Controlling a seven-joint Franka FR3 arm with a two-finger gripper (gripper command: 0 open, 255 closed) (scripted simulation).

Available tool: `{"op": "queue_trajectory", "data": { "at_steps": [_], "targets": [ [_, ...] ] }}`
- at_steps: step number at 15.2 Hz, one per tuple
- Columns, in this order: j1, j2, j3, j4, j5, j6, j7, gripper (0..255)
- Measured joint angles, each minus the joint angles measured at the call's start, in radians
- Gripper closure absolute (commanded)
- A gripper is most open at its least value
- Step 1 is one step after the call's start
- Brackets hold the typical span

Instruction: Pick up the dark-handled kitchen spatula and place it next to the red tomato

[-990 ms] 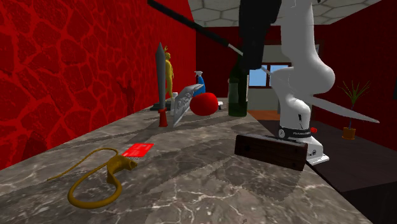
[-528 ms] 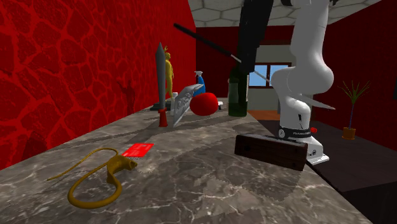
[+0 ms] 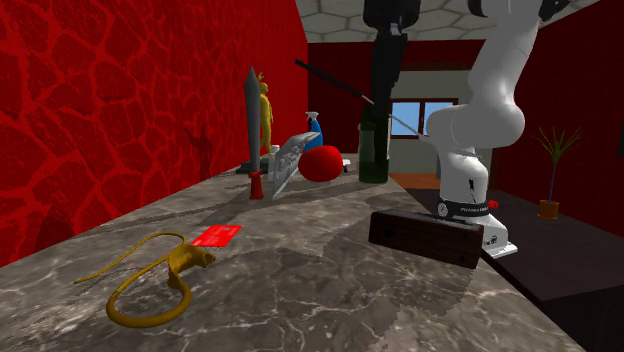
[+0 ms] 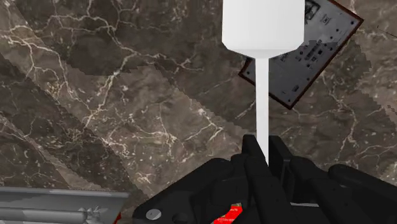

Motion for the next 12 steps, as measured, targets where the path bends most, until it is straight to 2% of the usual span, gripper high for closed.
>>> {"op": "queue_trajectory", "data": {
  "at_steps": [7,12],
  "targets": [
    [0.005,-0.221,-0.143,-0.193,0.005,-0.036,-0.157,255],
    [-0.013,-0.365,-0.251,-0.293,-0.038,-0.088,-0.264,255]
  ]
}}
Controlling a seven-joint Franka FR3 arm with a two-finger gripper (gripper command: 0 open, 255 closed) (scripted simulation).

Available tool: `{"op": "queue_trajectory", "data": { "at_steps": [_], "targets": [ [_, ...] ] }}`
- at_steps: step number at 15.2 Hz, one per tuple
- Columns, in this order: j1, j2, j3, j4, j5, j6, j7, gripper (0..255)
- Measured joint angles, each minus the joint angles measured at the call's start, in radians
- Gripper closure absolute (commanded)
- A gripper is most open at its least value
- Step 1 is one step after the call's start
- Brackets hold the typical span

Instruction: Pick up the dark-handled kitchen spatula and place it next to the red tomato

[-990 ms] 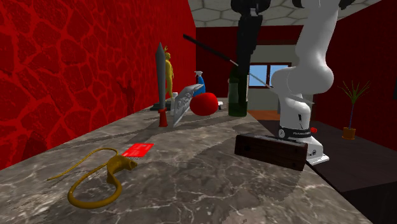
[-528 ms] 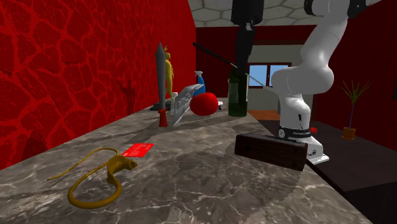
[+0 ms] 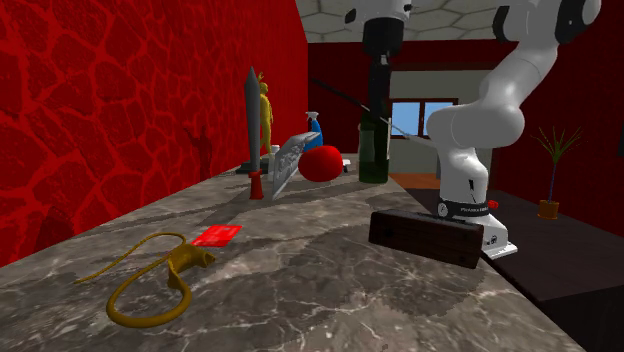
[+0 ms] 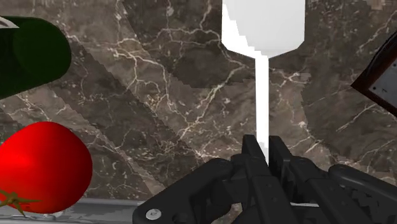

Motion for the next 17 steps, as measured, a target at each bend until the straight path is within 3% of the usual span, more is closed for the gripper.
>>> {"op": "queue_trajectory", "data": {
  "at_steps": [3,17],
  "targets": [
    [-0.015,-0.061,-0.052,-0.054,-0.029,-0.010,-0.052,255],
    [-0.003,-0.059,-0.033,-0.234,-0.009,0.172,-0.051,255]
  ]
}}
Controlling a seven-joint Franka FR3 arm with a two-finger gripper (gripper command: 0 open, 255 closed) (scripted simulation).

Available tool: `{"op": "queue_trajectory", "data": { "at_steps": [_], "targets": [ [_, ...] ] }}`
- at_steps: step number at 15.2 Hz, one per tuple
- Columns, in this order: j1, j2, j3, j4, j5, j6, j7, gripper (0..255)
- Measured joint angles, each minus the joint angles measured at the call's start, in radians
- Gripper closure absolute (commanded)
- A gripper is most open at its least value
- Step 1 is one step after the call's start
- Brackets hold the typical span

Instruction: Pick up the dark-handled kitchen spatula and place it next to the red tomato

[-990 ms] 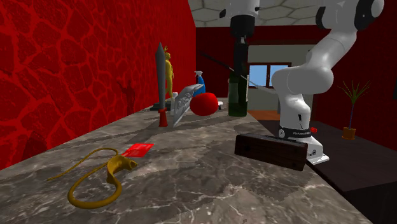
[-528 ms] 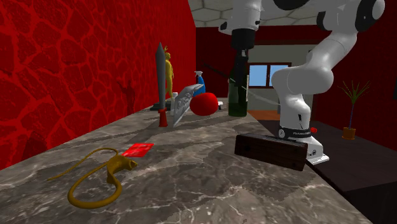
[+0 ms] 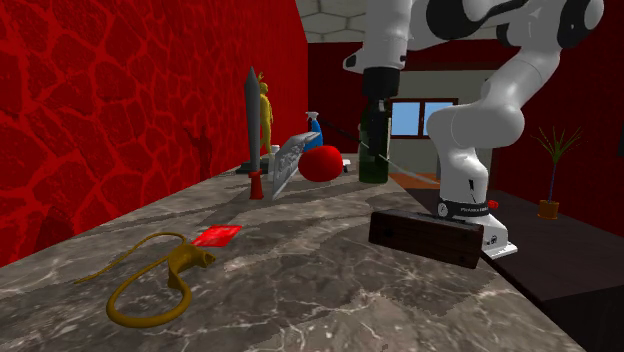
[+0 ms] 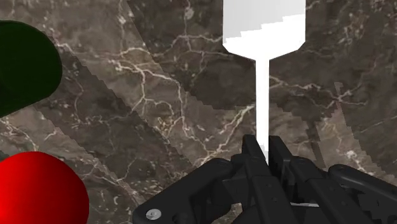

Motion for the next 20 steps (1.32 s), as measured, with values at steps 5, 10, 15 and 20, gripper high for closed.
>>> {"op": "queue_trajectory", "data": {
  "at_steps": [5,10,15,20],
  "targets": [
    [0.003,0.020,0.008,-0.061,0.008,0.080,-0.001,255],
    [0.008,0.050,0.018,-0.112,0.017,0.162,0.002,255],
    [0.011,0.093,0.028,-0.161,0.026,0.254,0.003,255],
    [0.011,0.121,0.033,-0.179,0.030,0.299,0.004,255]
  ]
}}
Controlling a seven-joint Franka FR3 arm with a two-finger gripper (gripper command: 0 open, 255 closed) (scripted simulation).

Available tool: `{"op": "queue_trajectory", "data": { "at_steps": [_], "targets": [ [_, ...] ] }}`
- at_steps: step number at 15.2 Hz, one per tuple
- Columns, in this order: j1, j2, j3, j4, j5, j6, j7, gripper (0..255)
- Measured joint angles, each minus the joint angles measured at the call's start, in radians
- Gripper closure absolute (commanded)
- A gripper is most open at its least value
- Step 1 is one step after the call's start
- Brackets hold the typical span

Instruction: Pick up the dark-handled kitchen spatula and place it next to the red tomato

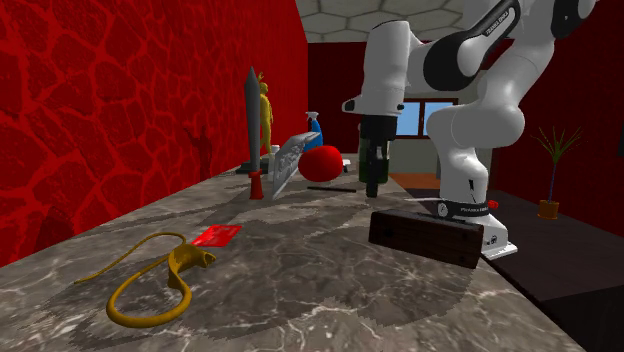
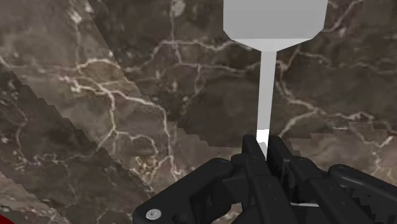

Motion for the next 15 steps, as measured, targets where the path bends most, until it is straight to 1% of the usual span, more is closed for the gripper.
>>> {"op": "queue_trajectory", "data": {
  "at_steps": [3,4,10,15],
  "targets": [
    [0.000,0.000,0.000,-0.001,0.000,0.001,0.000,255],
    [0.000,0.000,0.000,-0.001,0.000,0.001,0.000,0],
    [0.000,0.000,0.000,-0.001,0.000,0.001,0.000,0],
    [-0.001,-0.085,-0.014,0.072,-0.012,-0.154,0.001,0]
  ]
}}
